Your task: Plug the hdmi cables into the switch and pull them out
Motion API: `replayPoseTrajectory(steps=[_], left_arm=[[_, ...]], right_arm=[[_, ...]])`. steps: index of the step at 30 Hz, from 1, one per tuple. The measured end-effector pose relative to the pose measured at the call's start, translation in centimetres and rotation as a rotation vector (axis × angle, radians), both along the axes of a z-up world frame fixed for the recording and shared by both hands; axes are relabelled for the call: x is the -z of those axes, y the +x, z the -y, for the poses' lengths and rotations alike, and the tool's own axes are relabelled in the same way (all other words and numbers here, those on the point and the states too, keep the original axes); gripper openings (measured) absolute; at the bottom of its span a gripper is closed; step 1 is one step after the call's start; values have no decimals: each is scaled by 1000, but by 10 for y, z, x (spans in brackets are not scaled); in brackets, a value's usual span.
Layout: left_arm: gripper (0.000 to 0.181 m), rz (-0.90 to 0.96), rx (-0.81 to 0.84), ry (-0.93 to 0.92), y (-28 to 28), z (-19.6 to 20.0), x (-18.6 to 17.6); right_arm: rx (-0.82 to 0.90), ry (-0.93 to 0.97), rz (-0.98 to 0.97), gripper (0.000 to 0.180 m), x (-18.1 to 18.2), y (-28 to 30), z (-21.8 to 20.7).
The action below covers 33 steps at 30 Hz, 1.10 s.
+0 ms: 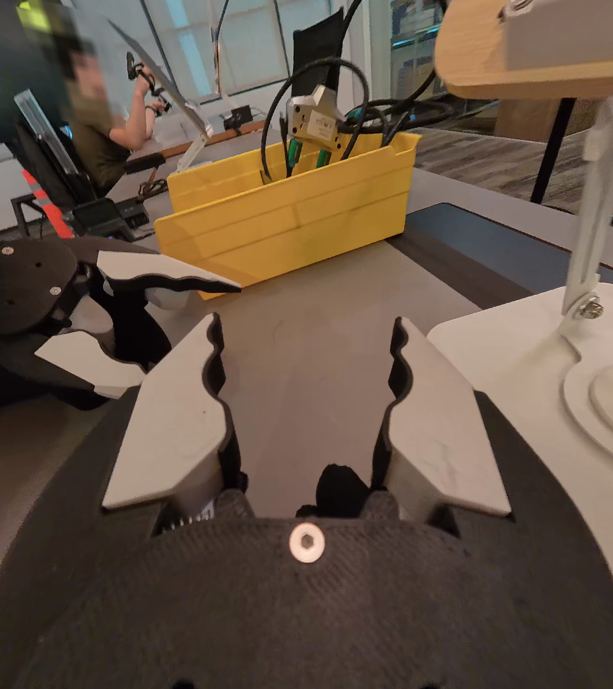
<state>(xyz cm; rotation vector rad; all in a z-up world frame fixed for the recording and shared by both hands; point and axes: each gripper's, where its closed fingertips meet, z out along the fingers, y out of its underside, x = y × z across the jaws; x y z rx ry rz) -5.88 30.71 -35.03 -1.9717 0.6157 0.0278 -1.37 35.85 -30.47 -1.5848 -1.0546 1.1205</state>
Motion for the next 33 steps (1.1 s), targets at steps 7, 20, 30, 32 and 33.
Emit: replayPoseTrajectory(steps=[7, 20, 30, 32, 33], left_arm=[[95, -67, 10, 8, 4, 1, 4], [94, -132, 17, 4, 6, 1, 9], [89, -68, 61, -10, 13, 8, 4], [85, -67, 80, 27, 15, 12, -12], [82, -72, 87, 60, 14, 14, -25]], right_arm=[[-43, 14, 62, 89, 8, -6, 7], [-86, -44, 63, 87, 11, -7, 9], [-101, -83, 48, 85, 11, -6, 8], [-107, -92, 42, 83, 10, -6, 8], [-110, -96, 39, 83, 10, -6, 8]])
